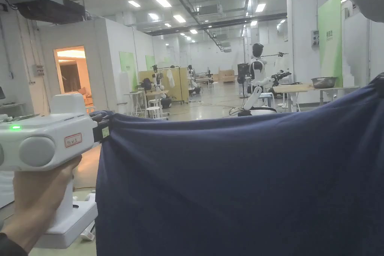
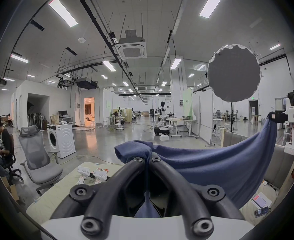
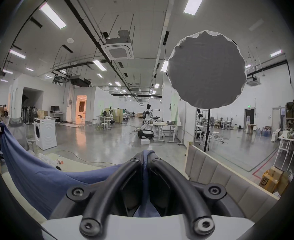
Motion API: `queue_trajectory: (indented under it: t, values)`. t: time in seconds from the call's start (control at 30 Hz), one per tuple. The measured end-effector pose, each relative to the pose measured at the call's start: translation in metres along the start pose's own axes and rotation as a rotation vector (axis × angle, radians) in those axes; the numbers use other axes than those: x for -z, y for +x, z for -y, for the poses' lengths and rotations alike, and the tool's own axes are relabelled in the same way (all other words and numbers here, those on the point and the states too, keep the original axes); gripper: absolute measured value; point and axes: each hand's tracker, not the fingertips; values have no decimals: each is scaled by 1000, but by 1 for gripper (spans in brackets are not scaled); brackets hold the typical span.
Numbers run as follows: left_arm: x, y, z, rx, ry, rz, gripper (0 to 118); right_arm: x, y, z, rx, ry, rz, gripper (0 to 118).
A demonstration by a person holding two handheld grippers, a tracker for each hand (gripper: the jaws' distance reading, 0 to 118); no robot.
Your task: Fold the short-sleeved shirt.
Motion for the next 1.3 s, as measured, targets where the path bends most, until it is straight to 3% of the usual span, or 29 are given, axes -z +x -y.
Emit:
queue_trajectory:
  t: [0.73,0.83,0.93,1.13,1.3]
  values:
    - [168,18,3,87,-65,-73,0,147,-20,-14,-39,26,114,0]
    - [192,16,2,21,-70,-65,0,169,-24,-19,-29,32,133,0]
    - [212,22,6,33,-71,-78,0,184,-24,-20,6,32,132,0]
    - [244,29,10,26,-92,-87,0,213,-29,-22,-10,23,176,0]
    - [262,34,39,-8,-131,-76,0,228,-34,2,10,-14,159,0]
